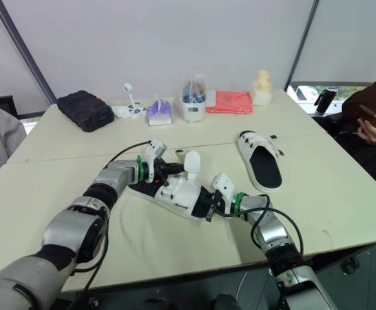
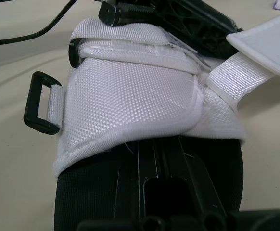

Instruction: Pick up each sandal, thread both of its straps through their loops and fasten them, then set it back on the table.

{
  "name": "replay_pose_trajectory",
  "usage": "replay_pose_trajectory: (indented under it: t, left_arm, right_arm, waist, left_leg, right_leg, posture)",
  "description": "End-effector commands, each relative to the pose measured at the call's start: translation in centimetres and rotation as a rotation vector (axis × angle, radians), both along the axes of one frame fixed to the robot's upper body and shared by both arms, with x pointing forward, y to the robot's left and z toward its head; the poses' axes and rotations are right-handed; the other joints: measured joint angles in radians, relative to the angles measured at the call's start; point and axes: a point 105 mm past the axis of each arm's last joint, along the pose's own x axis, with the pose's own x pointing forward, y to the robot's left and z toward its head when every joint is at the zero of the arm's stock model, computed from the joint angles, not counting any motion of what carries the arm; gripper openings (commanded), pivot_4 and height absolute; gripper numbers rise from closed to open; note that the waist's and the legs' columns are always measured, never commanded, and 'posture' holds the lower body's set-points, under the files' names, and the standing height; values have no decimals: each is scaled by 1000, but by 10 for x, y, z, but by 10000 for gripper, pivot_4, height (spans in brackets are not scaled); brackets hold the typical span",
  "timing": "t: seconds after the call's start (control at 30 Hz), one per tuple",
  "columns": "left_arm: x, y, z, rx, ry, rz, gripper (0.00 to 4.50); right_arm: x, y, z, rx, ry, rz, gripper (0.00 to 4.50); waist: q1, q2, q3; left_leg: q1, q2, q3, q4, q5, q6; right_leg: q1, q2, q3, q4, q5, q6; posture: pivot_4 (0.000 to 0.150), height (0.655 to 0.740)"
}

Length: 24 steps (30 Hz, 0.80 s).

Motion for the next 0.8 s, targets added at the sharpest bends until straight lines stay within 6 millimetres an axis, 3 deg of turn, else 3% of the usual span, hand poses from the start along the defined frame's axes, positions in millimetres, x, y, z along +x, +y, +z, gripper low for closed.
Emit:
replay_pose_trajectory:
  t: [0.03,0.1,0.17,0.27,0.43,0.5,0.63,0.8]
  left_arm:
    - [-3,-3,-11,49,19,-16,3469]
    - [-3,-3,-8,36,18,-21,9655]
    - [2,4,1,8,3,15,19197]
    - [12,30,18,-61,-7,116,19197]
    - [11,73,35,-175,8,192,19197]
    - [7,81,38,-206,24,185,19197]
    - [-43,82,38,-239,104,11,19197]
    - [-56,80,39,-230,120,13,19197]
  right_arm:
    - [-14,2,-36,-81,125,15,0]
    - [-14,2,-36,-81,124,15,0]
    - [-13,2,-35,-83,121,18,0]
    - [-10,2,-32,-77,114,15,0]
    - [-10,1,-33,-81,114,16,0]
    - [-9,1,-33,-81,113,15,0]
    - [-7,0,-31,-81,109,19,0]
    - [-7,0,-30,-81,108,20,0]
  waist:
    - [0,0,0]
    - [0,0,0]
    - [-1,0,0]
    - [-7,0,0]
    - [-11,0,1]
    - [-7,0,1]
    - [-13,1,1]
    - [-2,0,1]
  left_leg:
    - [0,0,0,0,0,0]
    - [1,0,0,0,0,0]
    - [1,0,0,0,0,0]
    - [1,0,0,0,0,1]
    - [-1,1,0,-1,0,0]
    - [-1,1,0,-1,0,0]
    - [0,0,1,-1,0,1]
    - [-1,1,-1,0,0,0]
  right_leg:
    - [0,0,0,0,0,0]
    - [1,0,0,0,0,0]
    - [1,0,0,0,0,0]
    - [0,0,0,0,0,1]
    - [-3,1,0,2,0,0]
    - [-2,0,0,2,0,0]
    - [-2,0,2,2,0,0]
    - [-2,0,2,2,0,-1]
  posture:
    - [1500,7400]
    - [1500,7400]
    - [1500,7400]
    - [1500,7400]
    - [1500,7400]
    - [1500,7400]
    - [1500,7400]
    - [1500,7400]
